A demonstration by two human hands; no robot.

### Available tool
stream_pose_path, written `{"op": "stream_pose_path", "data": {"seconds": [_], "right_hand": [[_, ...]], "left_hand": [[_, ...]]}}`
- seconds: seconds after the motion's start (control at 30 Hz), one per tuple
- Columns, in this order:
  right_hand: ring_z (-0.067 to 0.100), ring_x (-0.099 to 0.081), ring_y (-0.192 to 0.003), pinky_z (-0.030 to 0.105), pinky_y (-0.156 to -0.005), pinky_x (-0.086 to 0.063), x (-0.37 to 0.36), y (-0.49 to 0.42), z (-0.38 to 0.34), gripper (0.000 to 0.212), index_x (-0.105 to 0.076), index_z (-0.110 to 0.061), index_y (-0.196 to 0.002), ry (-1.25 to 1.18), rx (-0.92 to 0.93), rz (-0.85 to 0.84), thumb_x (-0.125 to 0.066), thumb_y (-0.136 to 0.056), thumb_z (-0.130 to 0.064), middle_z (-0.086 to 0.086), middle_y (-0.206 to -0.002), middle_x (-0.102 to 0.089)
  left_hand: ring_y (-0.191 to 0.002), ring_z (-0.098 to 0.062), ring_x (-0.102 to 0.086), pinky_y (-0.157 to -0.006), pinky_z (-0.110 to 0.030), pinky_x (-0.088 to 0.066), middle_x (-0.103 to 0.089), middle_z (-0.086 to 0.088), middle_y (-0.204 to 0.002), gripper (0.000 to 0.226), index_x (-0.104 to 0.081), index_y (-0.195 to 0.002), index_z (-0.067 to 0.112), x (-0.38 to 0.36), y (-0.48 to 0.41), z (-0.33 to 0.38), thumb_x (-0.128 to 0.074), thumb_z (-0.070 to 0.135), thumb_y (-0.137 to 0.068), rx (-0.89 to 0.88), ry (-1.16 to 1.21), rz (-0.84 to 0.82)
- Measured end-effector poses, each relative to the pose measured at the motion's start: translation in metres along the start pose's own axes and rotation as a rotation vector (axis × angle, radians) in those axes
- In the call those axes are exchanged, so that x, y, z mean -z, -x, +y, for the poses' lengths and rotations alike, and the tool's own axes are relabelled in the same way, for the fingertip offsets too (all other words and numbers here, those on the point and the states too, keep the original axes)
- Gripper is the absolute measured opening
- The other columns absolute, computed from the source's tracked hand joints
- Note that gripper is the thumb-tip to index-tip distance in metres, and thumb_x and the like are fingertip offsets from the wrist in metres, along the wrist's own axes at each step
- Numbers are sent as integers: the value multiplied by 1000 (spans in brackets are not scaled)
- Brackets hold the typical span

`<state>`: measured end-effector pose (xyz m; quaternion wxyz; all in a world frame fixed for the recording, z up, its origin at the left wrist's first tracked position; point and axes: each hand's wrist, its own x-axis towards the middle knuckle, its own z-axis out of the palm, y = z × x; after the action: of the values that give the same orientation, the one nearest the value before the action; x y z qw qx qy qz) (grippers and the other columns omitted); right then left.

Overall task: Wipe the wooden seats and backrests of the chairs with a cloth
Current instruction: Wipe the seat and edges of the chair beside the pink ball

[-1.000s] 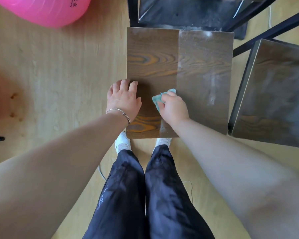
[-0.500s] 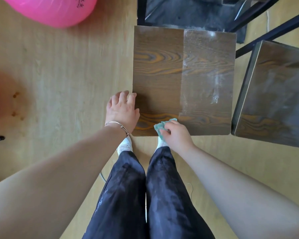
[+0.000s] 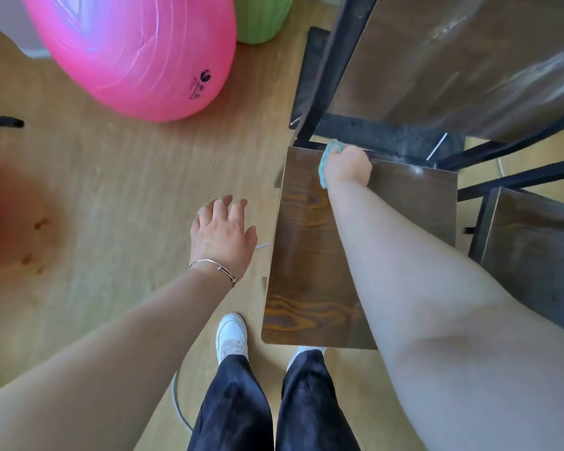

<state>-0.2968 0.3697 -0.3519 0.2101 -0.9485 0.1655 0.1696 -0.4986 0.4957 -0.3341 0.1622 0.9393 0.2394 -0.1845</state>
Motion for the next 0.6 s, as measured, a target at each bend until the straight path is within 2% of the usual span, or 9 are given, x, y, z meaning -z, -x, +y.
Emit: {"op": "stream_pose_path", "data": {"seconds": [0.1,0.17,0.3,0.37,0.5,0.6], "right_hand": [[28,-59,-109,27,-75,-42,-5,3,-19,32,-63,-9,-121,89,60,-4,-49,-99,-28,11,-121,-62],[28,-59,-100,27,-70,-38,-14,11,-27,29,-65,-10,-116,99,96,-26,-52,-96,-27,11,-118,-62],[28,-60,-101,29,-67,-42,-27,20,-32,27,-66,-13,-114,101,143,-41,-54,-95,-28,10,-114,-63],[28,-60,-102,29,-68,-46,-25,19,-30,27,-65,-13,-114,147,190,-57,-53,-95,-27,9,-114,-62],[26,-56,-109,36,-83,-53,-28,29,-22,30,-63,-12,-120,266,366,-151,-47,-99,-28,7,-118,-59],[22,-58,-96,33,-75,-54,-32,47,-9,29,-66,-13,-110,302,504,-185,-44,-100,-30,4,-106,-59]], "left_hand": [[-136,-29,-24,-108,-43,-27,-32,-3,-149,52,-32,-144,25,3,-3,-10,-43,41,-95,21,18,9],[-136,-28,-23,-108,-43,-27,-32,-3,-149,52,-33,-144,25,2,-2,-15,-43,41,-95,35,29,0],[-137,-28,-22,-109,-44,-27,-32,-3,-149,52,-32,-144,25,-3,3,-19,-42,42,-95,57,45,-28],[-137,-28,-23,-109,-44,-27,-33,-3,-149,53,-33,-144,25,-4,5,-17,-43,42,-95,50,46,-31],[-138,-28,-22,-110,-43,-27,-32,-2,-149,53,-32,-144,25,-5,7,-10,-42,42,-95,30,22,-36],[-138,-28,-22,-109,-44,-27,-32,-3,-150,53,-32,-144,25,-7,8,-8,-42,42,-95,22,2,-44]]}}
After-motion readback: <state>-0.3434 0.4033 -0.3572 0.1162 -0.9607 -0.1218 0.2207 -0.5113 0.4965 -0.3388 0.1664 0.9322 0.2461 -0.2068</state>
